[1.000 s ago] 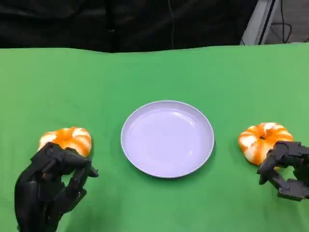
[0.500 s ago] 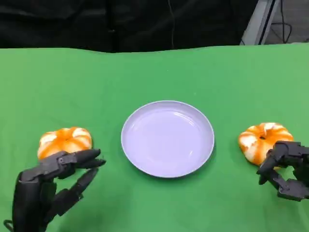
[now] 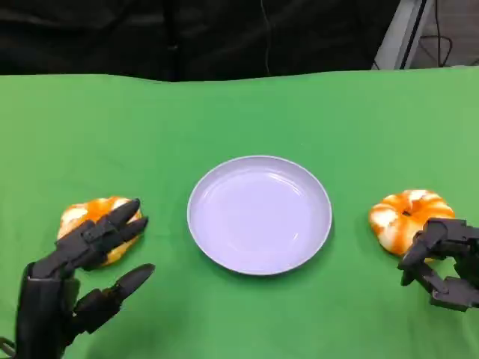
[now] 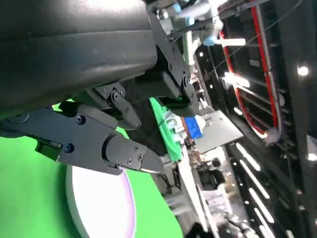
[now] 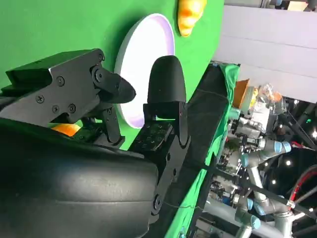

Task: Grasp the bread from the table and place it into the plate.

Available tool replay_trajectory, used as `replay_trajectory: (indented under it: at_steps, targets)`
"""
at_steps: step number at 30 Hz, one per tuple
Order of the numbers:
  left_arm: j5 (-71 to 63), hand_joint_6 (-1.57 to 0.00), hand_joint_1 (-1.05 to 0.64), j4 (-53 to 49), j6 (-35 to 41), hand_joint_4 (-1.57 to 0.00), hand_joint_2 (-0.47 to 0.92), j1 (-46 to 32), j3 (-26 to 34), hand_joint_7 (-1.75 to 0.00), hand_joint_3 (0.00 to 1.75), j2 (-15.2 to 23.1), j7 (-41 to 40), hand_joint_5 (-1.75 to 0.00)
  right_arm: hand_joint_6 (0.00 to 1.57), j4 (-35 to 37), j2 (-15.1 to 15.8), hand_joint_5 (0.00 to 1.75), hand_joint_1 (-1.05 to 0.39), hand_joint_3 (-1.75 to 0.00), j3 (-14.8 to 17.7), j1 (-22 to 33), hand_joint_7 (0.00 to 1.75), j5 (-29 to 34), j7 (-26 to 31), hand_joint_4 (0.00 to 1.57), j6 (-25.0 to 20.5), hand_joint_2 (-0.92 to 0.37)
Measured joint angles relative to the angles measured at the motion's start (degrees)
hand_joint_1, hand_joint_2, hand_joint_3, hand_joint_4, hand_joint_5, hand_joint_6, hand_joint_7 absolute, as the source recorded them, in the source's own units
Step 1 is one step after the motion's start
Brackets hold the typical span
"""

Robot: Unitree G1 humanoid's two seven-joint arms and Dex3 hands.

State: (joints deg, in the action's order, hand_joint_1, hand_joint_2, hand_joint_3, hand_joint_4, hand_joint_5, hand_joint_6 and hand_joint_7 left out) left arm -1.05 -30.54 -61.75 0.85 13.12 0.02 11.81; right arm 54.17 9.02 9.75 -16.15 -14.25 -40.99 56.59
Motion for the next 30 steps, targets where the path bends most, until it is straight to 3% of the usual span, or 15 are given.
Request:
replay_trajectory:
  at_steps: [18,30]
  targets:
    - [-29.32,-0.57,-0.59,-1.83,-1.41,-0.6,0.92,0.72,1.79,0.0,0.06,5.82,-28.98,0.0,0.9,0.0,-0.02,1.45,0.13,-0.88,-0.01,0.0,1.07,-0.05,-0.12,0.86,-0.15,-0.69]
    - [-48.03,-0.58,-0.69,1.73,15.38,-0.56,0.92,0.63,-5.73,-0.01,0.09,13.46,-51.29,0.0,0.89,-0.01,-0.03,1.45,0.13,-0.85,-0.01,0.0,1.07,-0.1,-0.33,0.86,-0.18,-0.7]
